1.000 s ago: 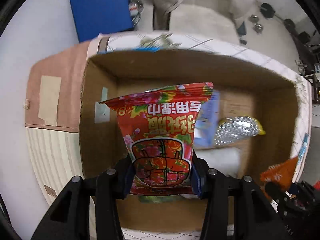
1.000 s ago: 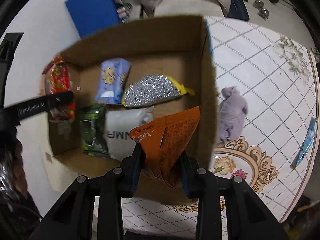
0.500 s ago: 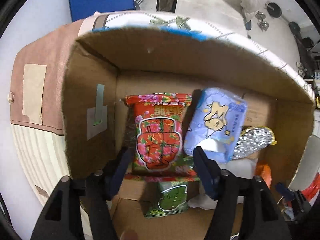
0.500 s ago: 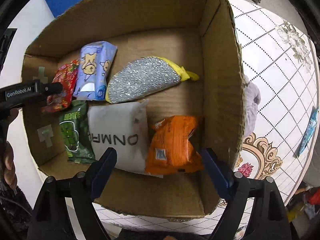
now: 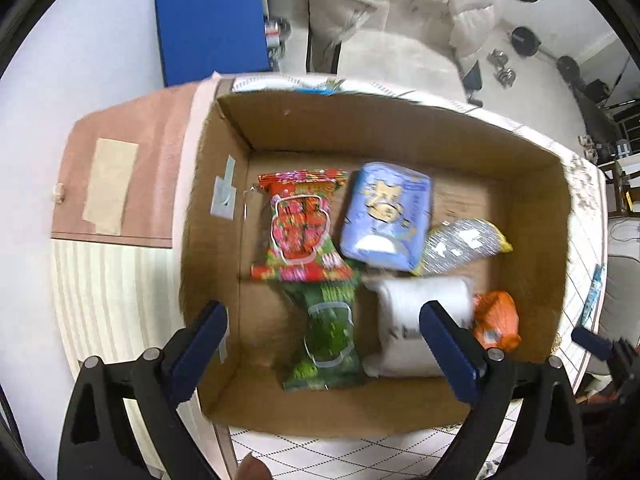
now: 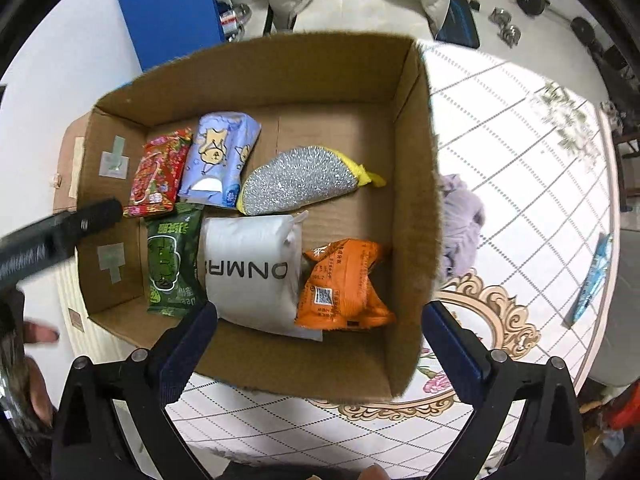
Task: Organize soft objects
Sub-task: 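Raise both tools away from the box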
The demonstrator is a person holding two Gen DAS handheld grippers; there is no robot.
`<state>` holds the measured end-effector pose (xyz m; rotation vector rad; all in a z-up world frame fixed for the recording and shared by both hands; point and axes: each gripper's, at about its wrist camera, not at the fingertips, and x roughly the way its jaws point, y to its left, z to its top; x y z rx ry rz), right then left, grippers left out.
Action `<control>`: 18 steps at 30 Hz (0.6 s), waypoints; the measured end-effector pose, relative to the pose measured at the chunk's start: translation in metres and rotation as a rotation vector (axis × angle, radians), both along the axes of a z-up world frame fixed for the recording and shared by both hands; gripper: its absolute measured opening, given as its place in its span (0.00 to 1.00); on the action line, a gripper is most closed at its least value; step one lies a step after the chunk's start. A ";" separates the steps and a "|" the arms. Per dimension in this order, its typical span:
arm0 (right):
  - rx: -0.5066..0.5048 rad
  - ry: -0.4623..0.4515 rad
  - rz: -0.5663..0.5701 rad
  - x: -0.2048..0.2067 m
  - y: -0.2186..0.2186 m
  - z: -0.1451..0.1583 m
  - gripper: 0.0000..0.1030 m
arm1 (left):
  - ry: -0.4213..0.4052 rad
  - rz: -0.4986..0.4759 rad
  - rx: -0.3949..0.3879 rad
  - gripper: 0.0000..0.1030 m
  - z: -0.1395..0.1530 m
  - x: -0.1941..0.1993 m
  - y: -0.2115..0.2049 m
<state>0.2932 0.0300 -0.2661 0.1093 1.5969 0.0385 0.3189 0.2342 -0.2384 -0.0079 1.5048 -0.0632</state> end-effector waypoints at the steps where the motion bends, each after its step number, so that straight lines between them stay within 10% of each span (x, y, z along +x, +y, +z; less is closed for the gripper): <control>1: -0.003 -0.017 0.004 -0.003 0.000 0.007 1.00 | -0.021 -0.007 0.009 0.96 0.008 -0.008 -0.004; 18: 0.024 -0.262 0.038 -0.084 -0.003 0.106 1.00 | -0.256 0.005 0.020 0.99 0.110 -0.098 -0.027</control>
